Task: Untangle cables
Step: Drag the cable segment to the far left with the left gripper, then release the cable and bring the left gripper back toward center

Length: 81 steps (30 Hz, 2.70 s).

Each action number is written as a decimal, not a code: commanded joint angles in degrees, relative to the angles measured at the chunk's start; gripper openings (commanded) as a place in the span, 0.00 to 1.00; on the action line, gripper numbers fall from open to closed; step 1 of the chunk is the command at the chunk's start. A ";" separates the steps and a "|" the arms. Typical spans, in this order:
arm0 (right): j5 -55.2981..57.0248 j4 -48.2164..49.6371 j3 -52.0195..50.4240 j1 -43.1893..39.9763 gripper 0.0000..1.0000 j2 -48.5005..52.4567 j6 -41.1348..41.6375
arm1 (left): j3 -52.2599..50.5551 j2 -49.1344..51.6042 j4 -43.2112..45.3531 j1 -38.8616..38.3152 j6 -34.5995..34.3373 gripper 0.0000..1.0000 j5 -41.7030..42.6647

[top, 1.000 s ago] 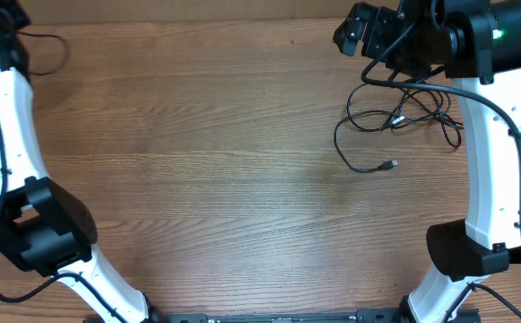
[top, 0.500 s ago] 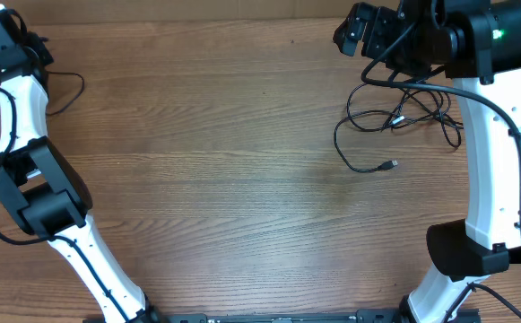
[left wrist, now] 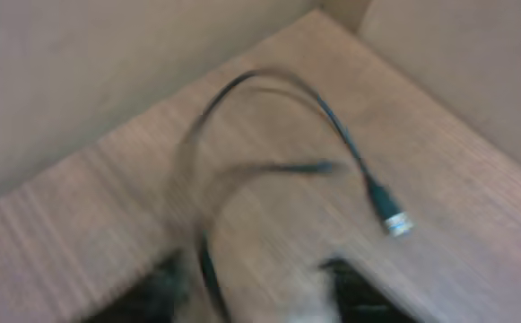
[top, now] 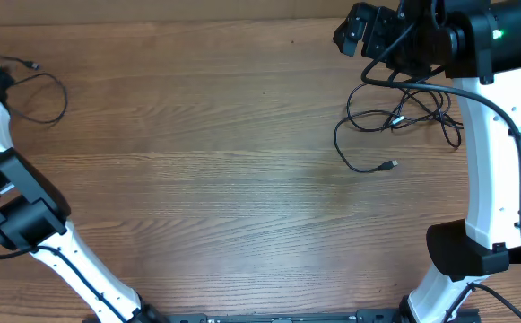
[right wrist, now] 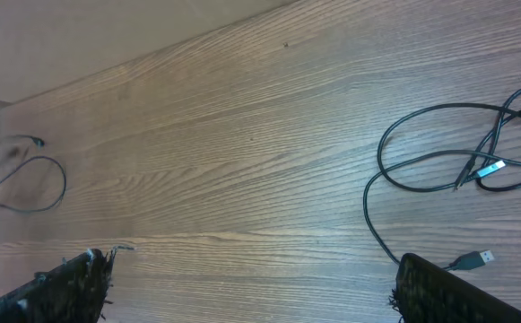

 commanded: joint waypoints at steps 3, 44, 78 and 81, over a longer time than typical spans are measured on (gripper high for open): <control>0.33 0.11 1.11 -0.22 1.00 -0.52 -0.04 | 5.14 -1.64 -4.68 -2.19 -1.38 1.00 2.40; -0.09 0.85 1.11 -0.17 1.00 -0.50 -0.28 | 15.63 -8.20 -53.88 -50.36 -3.21 0.99 33.35; 20.17 21.00 -36.06 -22.71 1.00 12.74 -14.25 | 15.61 -8.17 -53.59 -54.95 -3.04 1.00 23.98; 19.47 25.42 -42.32 -22.71 0.88 12.74 -14.14 | 15.61 -8.17 -53.59 -54.95 -3.04 1.00 23.98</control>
